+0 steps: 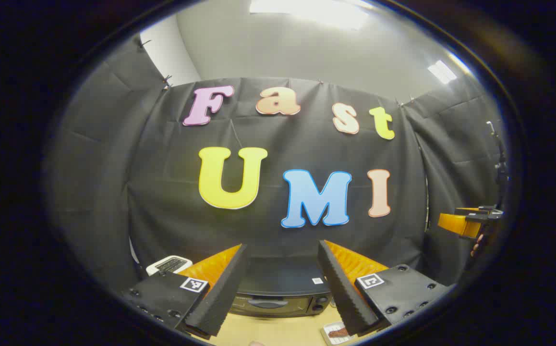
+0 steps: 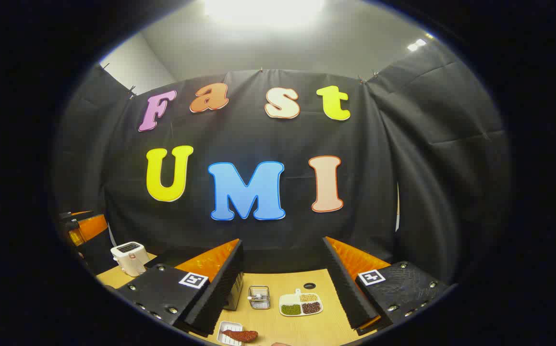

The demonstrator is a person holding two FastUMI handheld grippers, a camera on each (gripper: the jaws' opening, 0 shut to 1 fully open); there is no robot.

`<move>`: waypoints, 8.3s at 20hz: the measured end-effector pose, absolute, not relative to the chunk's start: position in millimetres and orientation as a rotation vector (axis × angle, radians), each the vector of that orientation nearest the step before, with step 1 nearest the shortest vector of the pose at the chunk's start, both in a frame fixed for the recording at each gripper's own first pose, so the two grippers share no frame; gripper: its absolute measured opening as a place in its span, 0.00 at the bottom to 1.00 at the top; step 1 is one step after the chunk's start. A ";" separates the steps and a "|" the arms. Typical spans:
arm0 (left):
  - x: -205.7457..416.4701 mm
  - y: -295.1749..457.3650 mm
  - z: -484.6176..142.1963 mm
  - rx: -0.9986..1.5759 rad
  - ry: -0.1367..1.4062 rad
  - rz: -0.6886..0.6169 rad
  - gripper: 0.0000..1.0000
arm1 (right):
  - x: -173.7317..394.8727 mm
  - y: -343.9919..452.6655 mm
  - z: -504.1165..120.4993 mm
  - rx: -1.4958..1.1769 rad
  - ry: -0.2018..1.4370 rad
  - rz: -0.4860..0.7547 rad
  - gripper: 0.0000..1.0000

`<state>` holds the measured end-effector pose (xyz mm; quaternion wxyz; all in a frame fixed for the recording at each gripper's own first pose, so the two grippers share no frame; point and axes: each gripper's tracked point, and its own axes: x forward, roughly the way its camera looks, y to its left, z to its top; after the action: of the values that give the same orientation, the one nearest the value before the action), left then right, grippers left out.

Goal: Open the electric oven with the left hand, put the food in, and close the electric oven.

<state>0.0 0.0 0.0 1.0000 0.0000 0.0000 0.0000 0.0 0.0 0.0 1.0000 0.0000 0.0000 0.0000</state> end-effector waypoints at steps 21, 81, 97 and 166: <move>8.2 -3.5 2.0 -0.002 0.008 0.017 1.00 | 19.3 -8.0 0.8 0.062 -0.016 -0.001 0.98; 14.5 32.0 -414.4 -0.023 0.754 0.032 0.98 | 4.2 29.0 -46.7 0.015 0.147 -0.015 0.98; 24.3 29.3 -57.9 -0.007 0.064 0.108 0.93 | 5.6 17.1 -226.9 0.190 0.544 0.182 0.98; 44.8 253.2 -62.7 -0.087 0.160 0.135 1.00 | 174.3 330.1 -354.4 1.294 0.678 0.185 0.12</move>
<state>44.8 253.2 -62.7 0.9936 -0.0433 0.0796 0.0676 174.3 330.1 -354.4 0.7410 0.5902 0.3090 0.0844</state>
